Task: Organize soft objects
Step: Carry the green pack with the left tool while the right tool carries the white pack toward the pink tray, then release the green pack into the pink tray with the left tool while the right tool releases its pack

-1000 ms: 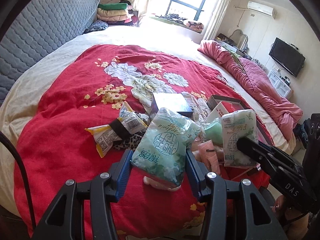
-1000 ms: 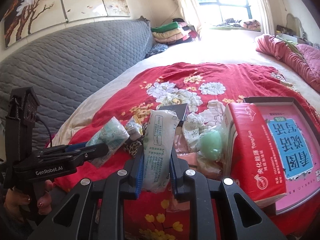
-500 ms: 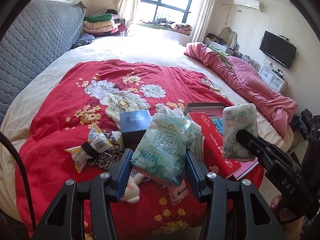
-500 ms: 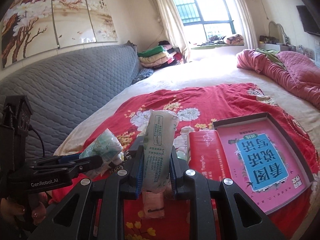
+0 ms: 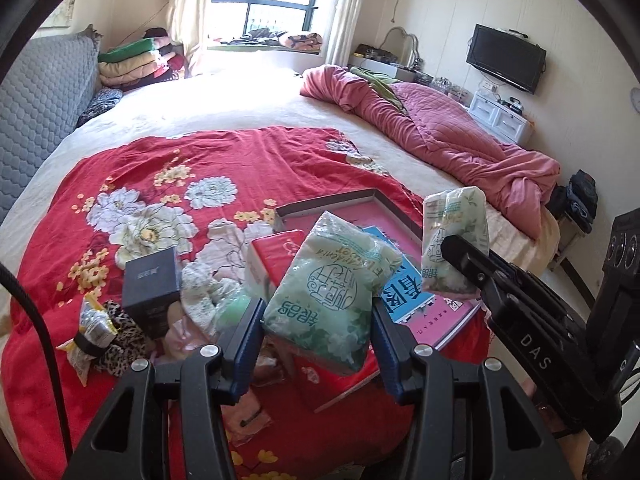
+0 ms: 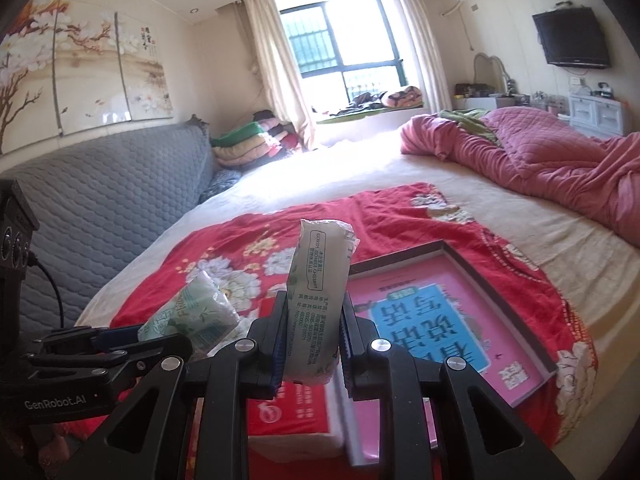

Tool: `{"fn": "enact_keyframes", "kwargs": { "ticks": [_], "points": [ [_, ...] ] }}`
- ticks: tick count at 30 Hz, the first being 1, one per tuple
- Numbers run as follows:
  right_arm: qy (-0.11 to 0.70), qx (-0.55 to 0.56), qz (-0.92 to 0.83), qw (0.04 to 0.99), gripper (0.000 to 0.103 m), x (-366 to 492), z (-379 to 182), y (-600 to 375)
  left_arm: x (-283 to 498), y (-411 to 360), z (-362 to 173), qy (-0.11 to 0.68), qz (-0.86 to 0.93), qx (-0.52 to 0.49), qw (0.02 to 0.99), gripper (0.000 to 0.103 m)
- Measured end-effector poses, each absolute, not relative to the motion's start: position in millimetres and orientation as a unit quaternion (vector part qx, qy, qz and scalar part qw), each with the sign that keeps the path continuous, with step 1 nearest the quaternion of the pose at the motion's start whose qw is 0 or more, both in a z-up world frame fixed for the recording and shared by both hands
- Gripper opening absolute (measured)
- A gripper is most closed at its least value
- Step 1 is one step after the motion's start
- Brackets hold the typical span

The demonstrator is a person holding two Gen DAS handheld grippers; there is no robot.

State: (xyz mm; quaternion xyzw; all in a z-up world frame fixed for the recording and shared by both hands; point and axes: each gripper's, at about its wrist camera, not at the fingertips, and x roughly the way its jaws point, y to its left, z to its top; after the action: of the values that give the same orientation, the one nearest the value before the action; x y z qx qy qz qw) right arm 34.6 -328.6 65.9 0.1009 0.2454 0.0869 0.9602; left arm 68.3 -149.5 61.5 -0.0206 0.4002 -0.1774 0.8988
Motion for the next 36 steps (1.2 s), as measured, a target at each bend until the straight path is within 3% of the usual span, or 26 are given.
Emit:
{"fn": "enact_keyframes", "kwargs": {
  "ticks": [19, 36],
  "points": [
    [0.328, 0.215, 0.018, 0.92, 0.023, 55, -3, -442, 113, -278, 12, 0.48, -0.213, 0.101, 0.845, 0.051],
    [0.405, 0.246, 0.016, 0.88, 0.025, 76, -49, -457, 126, -311, -30, 0.53, -0.2, 0.15, 0.81, 0.051]
  ]
}}
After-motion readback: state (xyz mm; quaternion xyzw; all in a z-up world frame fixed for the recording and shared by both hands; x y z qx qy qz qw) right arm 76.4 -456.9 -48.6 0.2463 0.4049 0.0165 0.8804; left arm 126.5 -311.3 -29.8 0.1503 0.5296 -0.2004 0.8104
